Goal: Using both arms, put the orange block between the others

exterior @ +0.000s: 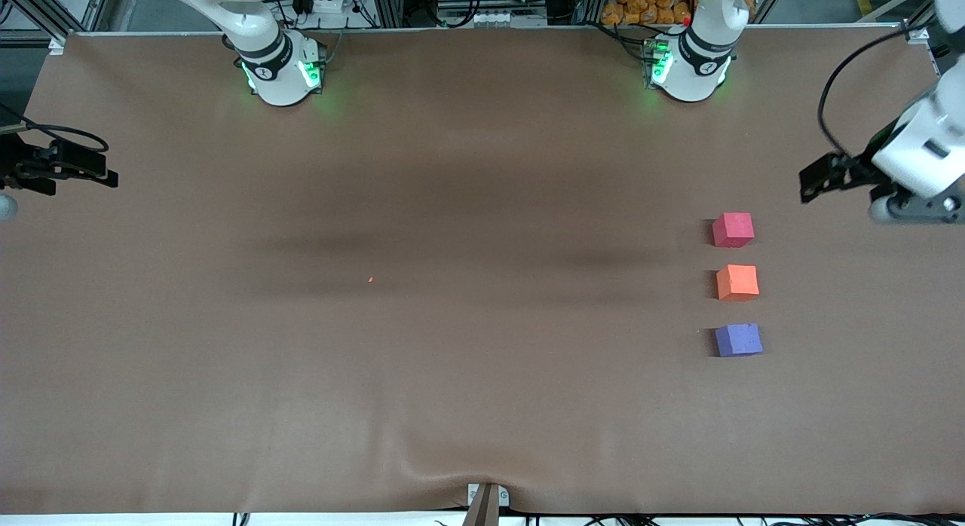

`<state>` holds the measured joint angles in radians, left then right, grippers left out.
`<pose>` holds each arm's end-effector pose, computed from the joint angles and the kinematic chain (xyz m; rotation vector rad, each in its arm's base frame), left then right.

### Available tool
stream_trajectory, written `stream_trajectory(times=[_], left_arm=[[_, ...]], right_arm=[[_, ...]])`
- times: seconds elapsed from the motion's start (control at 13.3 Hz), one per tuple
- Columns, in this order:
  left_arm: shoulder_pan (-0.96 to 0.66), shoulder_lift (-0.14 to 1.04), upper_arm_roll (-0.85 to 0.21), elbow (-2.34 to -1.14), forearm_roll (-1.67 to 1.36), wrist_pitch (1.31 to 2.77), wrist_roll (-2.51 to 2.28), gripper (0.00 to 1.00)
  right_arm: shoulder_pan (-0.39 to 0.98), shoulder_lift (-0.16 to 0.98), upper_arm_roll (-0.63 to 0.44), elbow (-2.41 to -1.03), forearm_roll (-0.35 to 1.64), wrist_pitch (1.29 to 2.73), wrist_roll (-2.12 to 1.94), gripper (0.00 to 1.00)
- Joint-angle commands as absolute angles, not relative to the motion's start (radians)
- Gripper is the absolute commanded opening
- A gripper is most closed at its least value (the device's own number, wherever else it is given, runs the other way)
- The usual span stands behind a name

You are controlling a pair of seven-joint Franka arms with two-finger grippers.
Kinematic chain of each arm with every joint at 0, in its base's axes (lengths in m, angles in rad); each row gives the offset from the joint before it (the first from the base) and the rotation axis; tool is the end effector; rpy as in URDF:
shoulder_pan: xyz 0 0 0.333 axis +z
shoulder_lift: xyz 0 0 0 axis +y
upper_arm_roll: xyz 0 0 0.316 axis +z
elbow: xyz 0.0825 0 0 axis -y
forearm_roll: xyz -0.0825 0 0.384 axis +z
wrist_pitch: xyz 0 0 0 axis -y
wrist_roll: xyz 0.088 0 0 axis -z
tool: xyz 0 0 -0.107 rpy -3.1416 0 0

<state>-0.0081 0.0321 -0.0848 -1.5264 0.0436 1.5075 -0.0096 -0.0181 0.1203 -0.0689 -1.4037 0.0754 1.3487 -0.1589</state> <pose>0.5561 -0.0461 0.6222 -3.0947 0.1264 0.0755 0.5663 -0.0374 0.6169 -3.0412 -0.1245 0.2526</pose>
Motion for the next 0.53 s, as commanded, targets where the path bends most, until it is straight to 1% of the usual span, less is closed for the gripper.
stream_trajectory(times=[0.0,0.15,0.3,0.45], left_arm=[[-0.008,0.037,-0.067,-1.444,-0.033,1.408,0.031,1.00],[-0.005,0.023,-0.064,-1.433,-0.043,1.375,0.031,1.00],[0.003,0.021,-0.064,-1.402,-0.031,1.368,0.043,1.00],[0.018,0.021,-0.064,-1.399,-0.029,1.361,0.046,1.00]], right_arm=[[-0.032,0.107,-0.055,-1.401,0.080,1.336,-0.152,1.00],[-0.032,0.107,-0.055,-1.401,0.080,1.336,-0.152,1.00],[-0.032,0.107,-0.055,-1.401,0.080,1.336,-0.152,1.00],[-0.034,0.107,-0.055,-1.401,0.080,1.336,-0.152,1.00]])
